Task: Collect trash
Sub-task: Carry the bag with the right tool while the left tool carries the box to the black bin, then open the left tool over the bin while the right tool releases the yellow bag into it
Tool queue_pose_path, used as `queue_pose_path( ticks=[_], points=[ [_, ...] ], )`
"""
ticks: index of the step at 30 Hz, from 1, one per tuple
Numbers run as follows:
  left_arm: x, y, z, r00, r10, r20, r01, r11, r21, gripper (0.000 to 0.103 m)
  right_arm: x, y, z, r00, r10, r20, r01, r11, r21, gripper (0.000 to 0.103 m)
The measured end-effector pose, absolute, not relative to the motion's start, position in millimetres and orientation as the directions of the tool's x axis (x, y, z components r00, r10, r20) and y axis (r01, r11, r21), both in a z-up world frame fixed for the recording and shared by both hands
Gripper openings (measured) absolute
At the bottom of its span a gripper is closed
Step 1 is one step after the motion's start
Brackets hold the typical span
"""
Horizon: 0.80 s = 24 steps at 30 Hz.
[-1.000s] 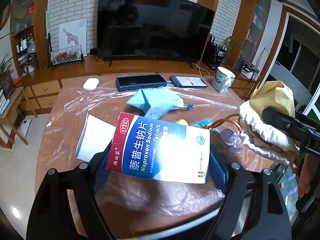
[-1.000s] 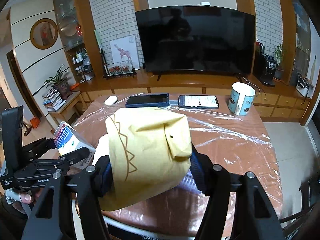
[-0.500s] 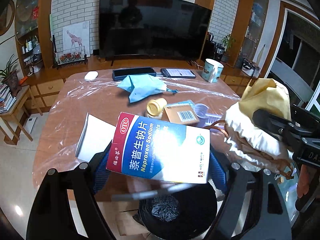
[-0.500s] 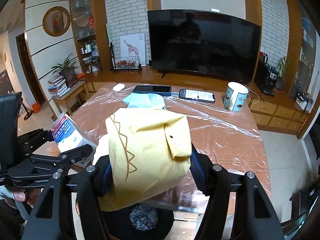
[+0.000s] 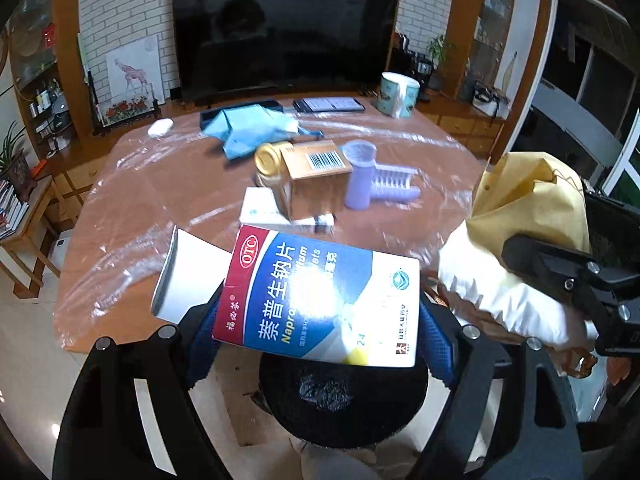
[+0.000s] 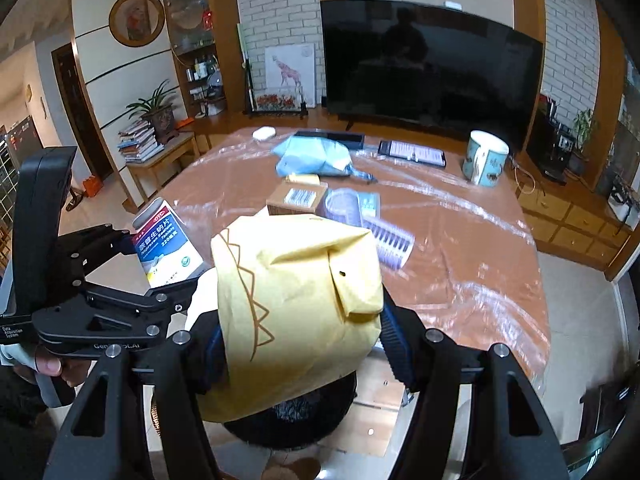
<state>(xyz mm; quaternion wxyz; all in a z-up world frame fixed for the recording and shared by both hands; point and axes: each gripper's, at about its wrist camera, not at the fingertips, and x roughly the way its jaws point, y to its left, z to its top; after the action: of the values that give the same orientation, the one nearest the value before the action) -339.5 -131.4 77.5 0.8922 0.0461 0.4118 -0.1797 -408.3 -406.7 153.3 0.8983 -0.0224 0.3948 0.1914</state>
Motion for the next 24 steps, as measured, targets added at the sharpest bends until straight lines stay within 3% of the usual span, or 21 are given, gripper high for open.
queue_pose_path(
  ticks=[24],
  points=[
    [-359,-159,12,0.515,-0.162,-0.842,0.400,0.914,0.069,0.083,-409,-407,68,0.450,0.303,-0.840,-0.324,0.932,0.163,0.064]
  ],
)
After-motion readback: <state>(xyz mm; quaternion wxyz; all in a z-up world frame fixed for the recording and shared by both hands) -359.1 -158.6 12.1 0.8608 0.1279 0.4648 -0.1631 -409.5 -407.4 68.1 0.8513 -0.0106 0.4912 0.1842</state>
